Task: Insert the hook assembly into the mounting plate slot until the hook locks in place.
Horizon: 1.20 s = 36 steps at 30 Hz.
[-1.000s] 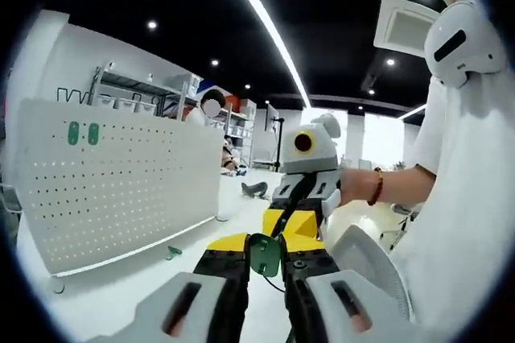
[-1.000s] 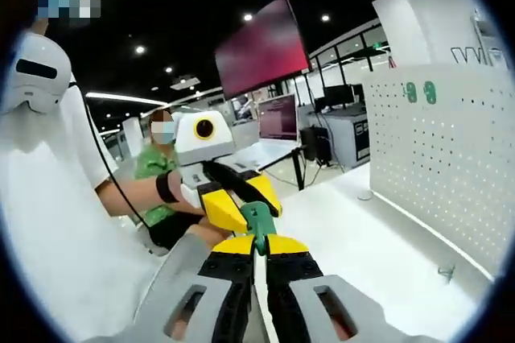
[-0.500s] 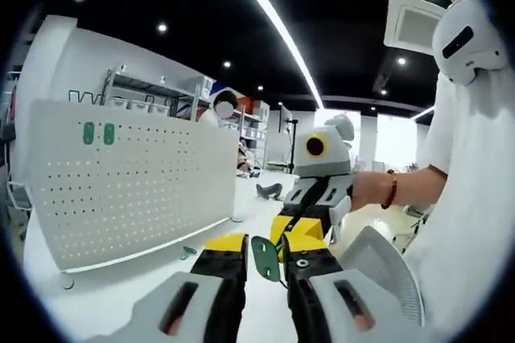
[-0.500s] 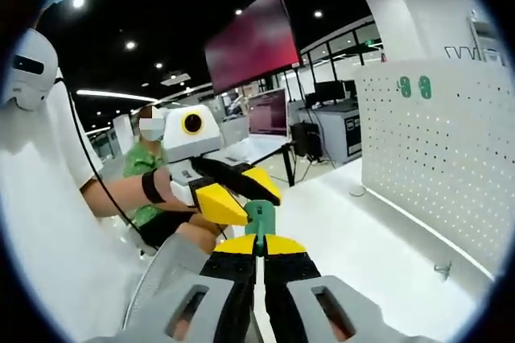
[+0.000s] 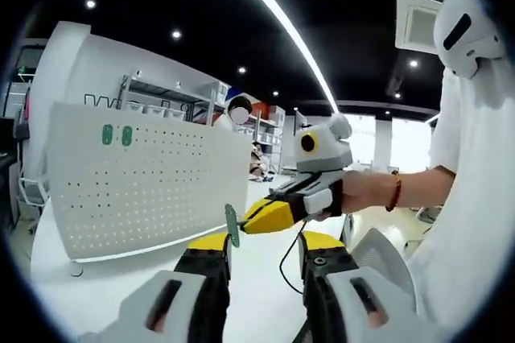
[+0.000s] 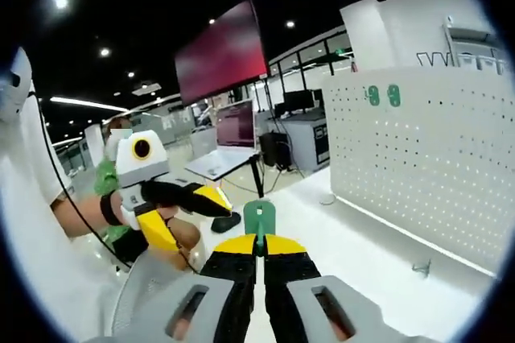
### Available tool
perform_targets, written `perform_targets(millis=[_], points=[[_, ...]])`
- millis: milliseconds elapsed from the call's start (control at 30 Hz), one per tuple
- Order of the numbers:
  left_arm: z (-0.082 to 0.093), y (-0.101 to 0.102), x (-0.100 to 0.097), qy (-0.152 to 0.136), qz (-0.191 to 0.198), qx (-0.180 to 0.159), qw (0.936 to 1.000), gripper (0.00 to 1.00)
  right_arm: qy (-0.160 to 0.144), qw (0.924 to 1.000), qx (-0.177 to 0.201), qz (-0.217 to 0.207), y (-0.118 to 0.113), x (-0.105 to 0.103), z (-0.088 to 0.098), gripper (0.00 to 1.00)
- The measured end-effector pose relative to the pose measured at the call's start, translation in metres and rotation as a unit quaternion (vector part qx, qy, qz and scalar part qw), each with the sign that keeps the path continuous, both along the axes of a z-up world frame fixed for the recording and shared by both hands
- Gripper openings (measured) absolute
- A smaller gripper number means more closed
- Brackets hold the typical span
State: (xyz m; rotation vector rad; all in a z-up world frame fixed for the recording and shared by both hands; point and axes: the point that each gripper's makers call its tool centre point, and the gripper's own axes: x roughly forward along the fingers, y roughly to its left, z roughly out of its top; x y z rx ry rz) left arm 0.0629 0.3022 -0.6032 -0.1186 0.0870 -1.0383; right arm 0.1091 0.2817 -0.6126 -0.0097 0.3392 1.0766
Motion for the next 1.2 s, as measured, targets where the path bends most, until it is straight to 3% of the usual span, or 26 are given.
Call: perform_targets(millis=[67, 133, 267, 467, 800, 1200], points=[[-0.001, 0.001, -0.003, -0.007, 0.003, 0.008, 0.9999, 0.36, 0.018, 0.9992, 0.007, -0.036, -0.004, 0.009, 0.000, 0.01], [-0.001, 0.003, -0.004, -0.005, 0.006, 0.004, 1.0000, 0.38, -0.001, 0.9987, 0.006, -0.050, -0.006, 0.016, 0.003, 0.01], [0.000, 0.009, -0.006, -0.009, 0.022, 0.005, 0.9997, 0.45, -0.002, 0.9950, 0.016, -0.099, -0.011, 0.031, 0.009, 0.01], [0.000, 0.013, -0.012, -0.012, 0.026, 0.011, 0.9995, 0.51, -0.015, 0.9910, 0.021, -0.131, -0.013, 0.044, 0.019, 0.01], [0.008, 0.025, -0.007, -0.037, 0.046, 0.002, 0.9982, 0.63, -0.041, 0.9769, 0.022, -0.208, -0.023, 0.077, 0.031, 0.01], [0.003, 0.040, 0.003, -0.027, 0.045, 0.001, 0.9986, 0.70, -0.054, 0.9588, 0.026, -0.278, -0.038, 0.115, 0.043, 0.01]])
